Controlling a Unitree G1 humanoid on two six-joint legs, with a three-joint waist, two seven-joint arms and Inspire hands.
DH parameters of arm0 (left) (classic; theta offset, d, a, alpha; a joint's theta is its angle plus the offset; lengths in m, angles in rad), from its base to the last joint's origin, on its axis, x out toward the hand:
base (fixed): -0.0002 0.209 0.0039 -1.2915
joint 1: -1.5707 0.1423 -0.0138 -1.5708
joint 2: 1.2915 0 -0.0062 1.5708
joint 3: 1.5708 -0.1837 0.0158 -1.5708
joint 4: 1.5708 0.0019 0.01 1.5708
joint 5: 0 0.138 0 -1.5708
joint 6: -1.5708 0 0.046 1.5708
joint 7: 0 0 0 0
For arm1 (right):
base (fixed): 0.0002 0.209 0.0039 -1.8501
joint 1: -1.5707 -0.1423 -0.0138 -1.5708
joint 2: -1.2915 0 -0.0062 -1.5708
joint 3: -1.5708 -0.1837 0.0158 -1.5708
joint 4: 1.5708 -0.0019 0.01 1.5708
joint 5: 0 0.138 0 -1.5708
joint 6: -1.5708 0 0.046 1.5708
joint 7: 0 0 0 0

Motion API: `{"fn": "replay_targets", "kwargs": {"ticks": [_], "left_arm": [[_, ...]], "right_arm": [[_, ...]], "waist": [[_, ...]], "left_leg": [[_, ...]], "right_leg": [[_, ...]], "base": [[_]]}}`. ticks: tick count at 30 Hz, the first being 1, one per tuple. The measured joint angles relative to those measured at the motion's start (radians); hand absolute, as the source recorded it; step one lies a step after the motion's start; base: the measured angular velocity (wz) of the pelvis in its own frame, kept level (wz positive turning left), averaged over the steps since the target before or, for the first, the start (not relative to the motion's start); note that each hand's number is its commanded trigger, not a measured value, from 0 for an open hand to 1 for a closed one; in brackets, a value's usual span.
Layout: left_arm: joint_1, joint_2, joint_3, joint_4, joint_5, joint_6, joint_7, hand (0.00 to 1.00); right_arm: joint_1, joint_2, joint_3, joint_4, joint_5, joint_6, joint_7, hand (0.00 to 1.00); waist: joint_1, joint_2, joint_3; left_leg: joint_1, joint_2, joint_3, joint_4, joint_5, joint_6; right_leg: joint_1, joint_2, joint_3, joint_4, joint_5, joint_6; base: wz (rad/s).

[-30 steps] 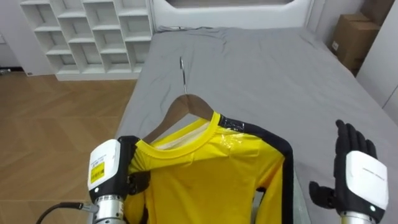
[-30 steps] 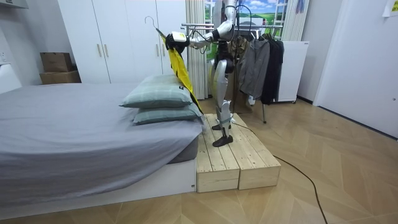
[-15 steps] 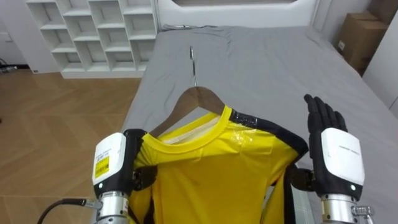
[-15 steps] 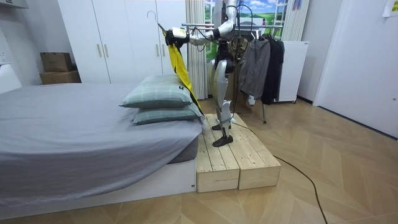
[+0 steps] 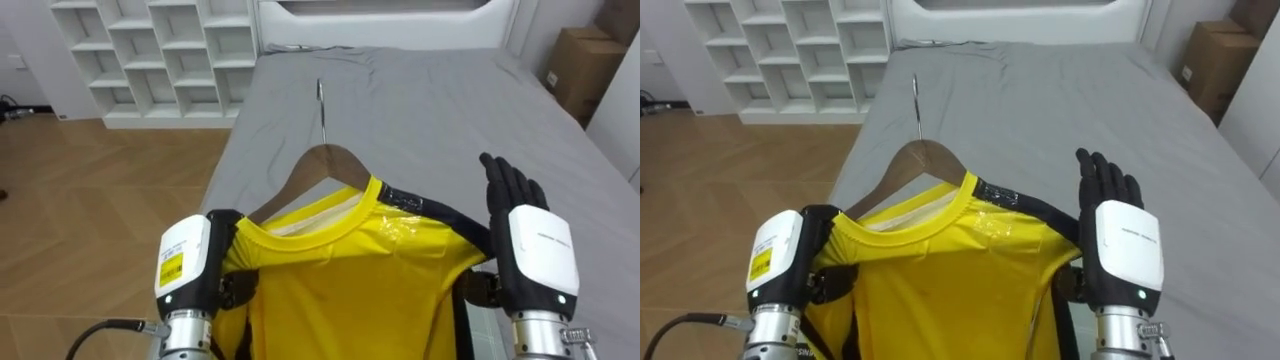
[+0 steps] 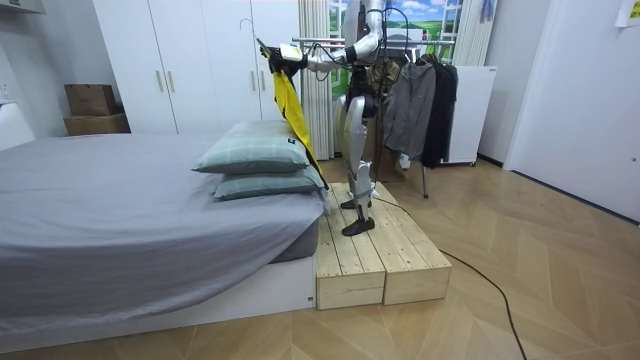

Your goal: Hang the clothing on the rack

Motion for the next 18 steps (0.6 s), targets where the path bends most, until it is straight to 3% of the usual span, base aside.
{"fn": "replay_targets", "kwargs": {"ticks": [12,18], "left_arm": [[0.002,0.002,-0.005,-0.005,0.079,0.008,0.002,1.00],[0.008,0.011,-0.040,-0.030,0.122,0.012,0.014,1.00]], "right_arm": [[0.000,-0.007,0.069,0.000,-0.006,0.002,0.031,0.00],[0.000,-0.028,0.102,0.000,-0.008,0.004,0.031,0.00]], "waist": [[0.004,-0.009,-0.0021],[0.007,-0.011,-0.0036]], "left_leg": [[-0.008,0.000,0.000,0.000,0.000,0.000],[-0.010,0.000,-0.001,0.000,0.000,0.000]], "right_leg": [[-0.007,0.000,0.002,-0.003,0.000,0.001],[-0.008,0.001,0.001,-0.002,0.000,0.001]], "base": [[0.00],[0.00]]}}
